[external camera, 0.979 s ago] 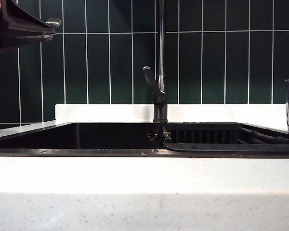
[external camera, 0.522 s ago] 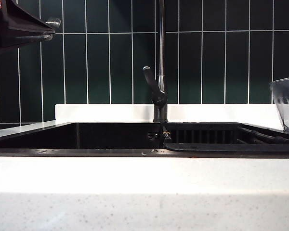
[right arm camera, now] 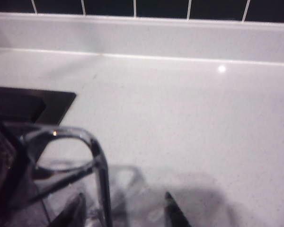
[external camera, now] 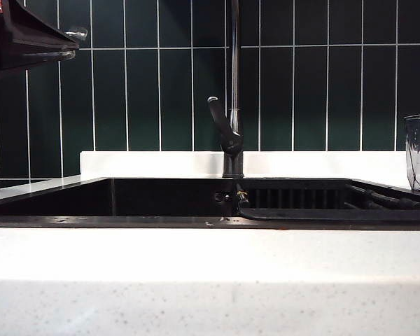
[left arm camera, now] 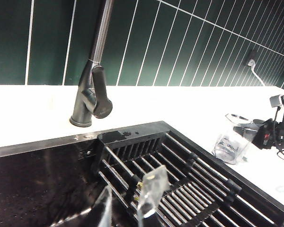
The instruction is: Pick up the mug next to the sink, go to the faucet to get some water, pour the water into the sink, and finally put the mug back to its place.
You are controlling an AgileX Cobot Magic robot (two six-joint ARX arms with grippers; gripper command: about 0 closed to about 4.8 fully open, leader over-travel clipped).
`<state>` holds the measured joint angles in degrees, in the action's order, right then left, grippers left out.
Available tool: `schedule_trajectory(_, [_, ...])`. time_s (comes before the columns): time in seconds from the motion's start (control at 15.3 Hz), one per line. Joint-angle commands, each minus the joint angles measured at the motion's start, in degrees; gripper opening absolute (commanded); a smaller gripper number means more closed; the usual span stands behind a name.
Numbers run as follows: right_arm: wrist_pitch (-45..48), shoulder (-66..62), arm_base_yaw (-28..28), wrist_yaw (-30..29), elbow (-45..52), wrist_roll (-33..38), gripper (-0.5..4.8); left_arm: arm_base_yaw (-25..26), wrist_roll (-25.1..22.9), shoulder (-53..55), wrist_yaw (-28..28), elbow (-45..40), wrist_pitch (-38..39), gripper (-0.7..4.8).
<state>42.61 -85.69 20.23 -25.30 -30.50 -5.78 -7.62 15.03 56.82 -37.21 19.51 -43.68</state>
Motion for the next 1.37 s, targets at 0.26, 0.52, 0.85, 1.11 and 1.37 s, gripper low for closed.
schedule_trajectory(0.26, [-2.19,0.13,-0.85,-1.53,-0.11,-0.46,2.11,0.02,-0.02,-0.09,0.13,0.39,-0.57,0.79])
schedule_trajectory(0.52, [-1.68,0.13,-0.74,-1.60,-0.13,-1.38,2.10,0.02,-0.02,-0.09,0.13,0.39,-0.59,0.79])
schedule_trajectory(0.85, [-2.45,0.13,-0.77,-1.64,-0.11,-1.31,2.10,0.02,-0.02,-0.09,0.17,0.39,-0.59,0.79])
schedule_trajectory(1.11, [-4.39,0.28,-0.85,-1.62,-0.11,-0.09,2.10,0.02,-0.02,-0.09,0.15,0.39,-0.57,0.79])
schedule_trajectory(1.37, [-4.96,1.36,-0.85,-1.66,-0.11,1.29,2.11,0.02,-0.02,-0.09,0.15,0.39,-0.55,0.79])
